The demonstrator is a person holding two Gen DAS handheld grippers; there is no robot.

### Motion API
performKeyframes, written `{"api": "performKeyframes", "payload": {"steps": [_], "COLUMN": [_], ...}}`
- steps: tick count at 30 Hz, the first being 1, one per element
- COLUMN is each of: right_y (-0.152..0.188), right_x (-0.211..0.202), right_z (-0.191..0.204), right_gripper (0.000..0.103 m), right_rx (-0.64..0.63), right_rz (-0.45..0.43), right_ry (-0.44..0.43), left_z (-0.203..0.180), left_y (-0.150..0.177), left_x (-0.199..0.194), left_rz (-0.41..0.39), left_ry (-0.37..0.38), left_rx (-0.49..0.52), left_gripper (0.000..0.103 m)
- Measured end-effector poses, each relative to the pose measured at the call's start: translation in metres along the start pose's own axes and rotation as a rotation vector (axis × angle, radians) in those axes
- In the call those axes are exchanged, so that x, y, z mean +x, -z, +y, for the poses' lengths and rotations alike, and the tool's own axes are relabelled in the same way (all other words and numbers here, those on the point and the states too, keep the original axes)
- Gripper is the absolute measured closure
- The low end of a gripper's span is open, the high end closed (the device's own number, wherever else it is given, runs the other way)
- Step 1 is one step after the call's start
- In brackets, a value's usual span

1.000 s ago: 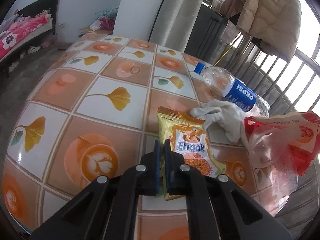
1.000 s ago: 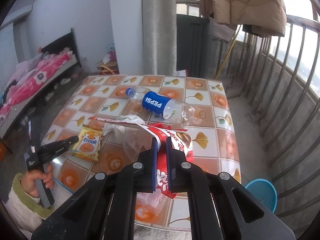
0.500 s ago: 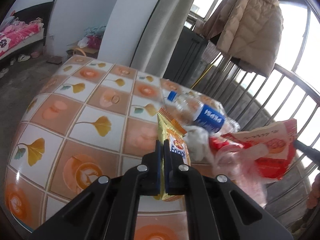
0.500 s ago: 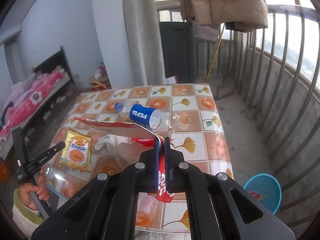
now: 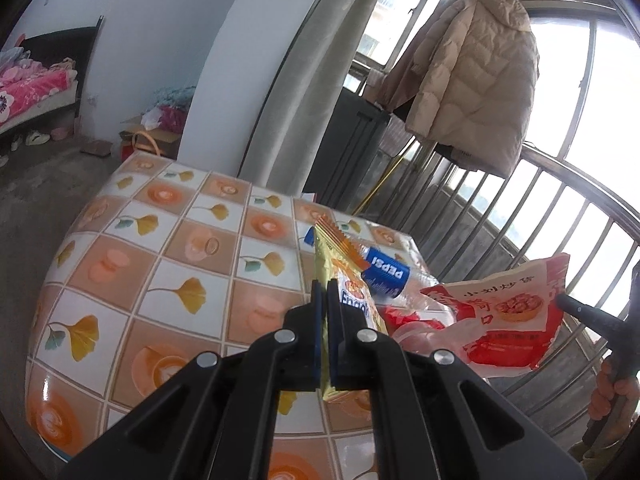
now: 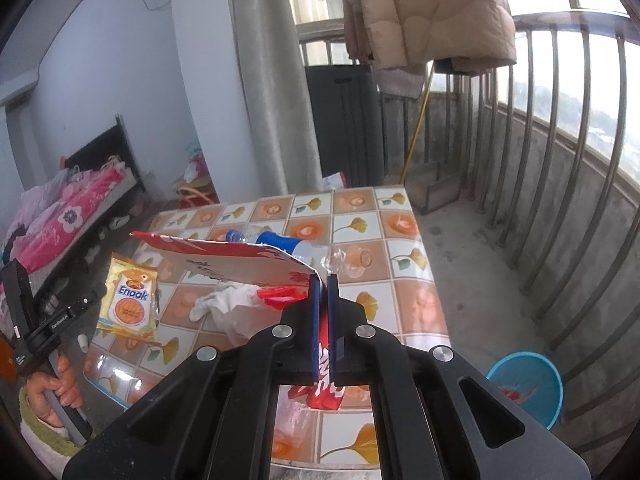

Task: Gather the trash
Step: 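Carry the Enaak packet and bread bag over the blue wastebasket with both grippers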

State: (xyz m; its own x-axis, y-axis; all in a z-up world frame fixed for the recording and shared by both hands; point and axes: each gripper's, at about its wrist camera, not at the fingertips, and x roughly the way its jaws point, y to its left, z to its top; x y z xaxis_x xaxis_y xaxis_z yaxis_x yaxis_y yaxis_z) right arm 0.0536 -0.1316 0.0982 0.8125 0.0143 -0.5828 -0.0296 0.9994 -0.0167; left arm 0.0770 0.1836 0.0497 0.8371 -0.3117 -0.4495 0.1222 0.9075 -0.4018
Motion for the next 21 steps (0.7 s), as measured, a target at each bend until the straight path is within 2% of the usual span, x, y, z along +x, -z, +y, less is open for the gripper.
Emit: {"api": "performKeyframes", "payload": {"steps": [12,18,21], "right_y": [0.004,0.007,0.01], "right_x": [-0.036,-0.058,-0.072], "right_z": [-0.025,-0.043,-0.057], "right_gripper": [0.102,0.102,0.103], "right_rx": [0.048,0.074,0.099], "right_rz": [-0.072,-0.117,-0.14], "right_ry": [0.04,0.081,0.11], "left_z": [-0.035,-0.066,-0.091], "left_y": [-0.017,-0.027,-0.03], "left_x": [-0.023,-0.028,-0.028], "left_rz": [-0.062,-0.089,-0.091], "left_ry": [0.064,0.131,0.188], "left_rx": [0.062,0.106,0.134], "left_gripper": [0.101,0.101,0.101]}}
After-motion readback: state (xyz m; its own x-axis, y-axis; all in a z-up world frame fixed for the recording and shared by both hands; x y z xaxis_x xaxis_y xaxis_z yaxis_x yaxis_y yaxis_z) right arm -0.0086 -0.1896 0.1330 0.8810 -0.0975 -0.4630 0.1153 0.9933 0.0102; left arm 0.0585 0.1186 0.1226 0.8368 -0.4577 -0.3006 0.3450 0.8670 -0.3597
